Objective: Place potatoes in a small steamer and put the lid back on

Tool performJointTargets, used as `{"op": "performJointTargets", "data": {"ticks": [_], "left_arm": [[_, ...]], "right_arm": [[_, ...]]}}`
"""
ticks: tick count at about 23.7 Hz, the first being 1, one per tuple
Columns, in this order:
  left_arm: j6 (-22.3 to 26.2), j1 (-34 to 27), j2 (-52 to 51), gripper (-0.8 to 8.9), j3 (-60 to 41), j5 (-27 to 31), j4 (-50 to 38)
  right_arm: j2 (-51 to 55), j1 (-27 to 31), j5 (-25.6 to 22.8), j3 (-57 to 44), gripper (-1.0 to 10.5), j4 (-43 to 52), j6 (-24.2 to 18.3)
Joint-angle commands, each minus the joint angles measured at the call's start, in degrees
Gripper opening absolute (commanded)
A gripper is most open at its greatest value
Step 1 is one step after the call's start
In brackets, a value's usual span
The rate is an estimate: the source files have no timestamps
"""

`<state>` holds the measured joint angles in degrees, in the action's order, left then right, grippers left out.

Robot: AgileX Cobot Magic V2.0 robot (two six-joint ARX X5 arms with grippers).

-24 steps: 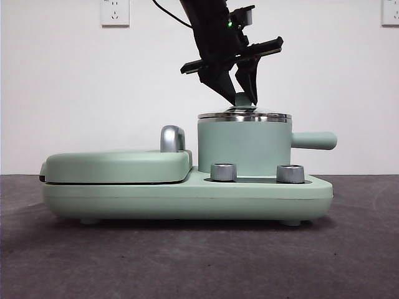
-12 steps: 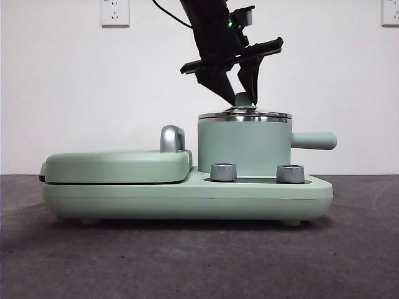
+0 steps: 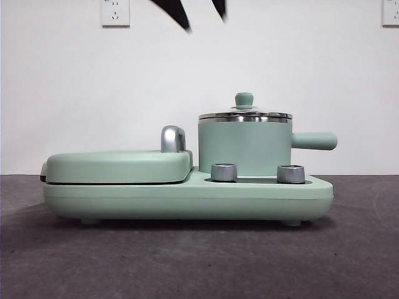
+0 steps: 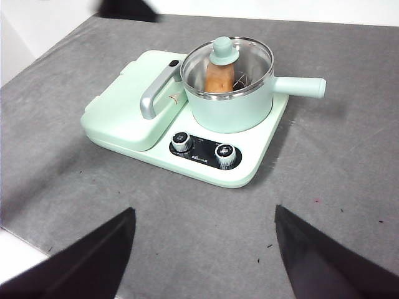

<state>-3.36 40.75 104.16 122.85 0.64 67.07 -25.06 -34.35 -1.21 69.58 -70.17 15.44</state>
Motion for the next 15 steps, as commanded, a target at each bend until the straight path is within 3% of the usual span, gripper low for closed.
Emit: {"op": "performJointTargets", "data": {"ticks": [1,8,15], "left_arm": [[0.42,0.96,-4.00,3.36,0.96,-1.33,6.82],[-1.99,3.67,-24.00,3.29,-10.88,-2.19,8.02],[-4.09,4.24,-46.31,3.29,-36.15,-2.05,-3.04]], "right_arm": [[-0.50,-0.35,1.68,0.46,3.5,0.33,0.61],[-3.52,-0.37,9.40,-0.76,3.5,3.48,0.61],[-6.69,-0.37,14.53,-3.43,3.5,11.45,0.68]]}}
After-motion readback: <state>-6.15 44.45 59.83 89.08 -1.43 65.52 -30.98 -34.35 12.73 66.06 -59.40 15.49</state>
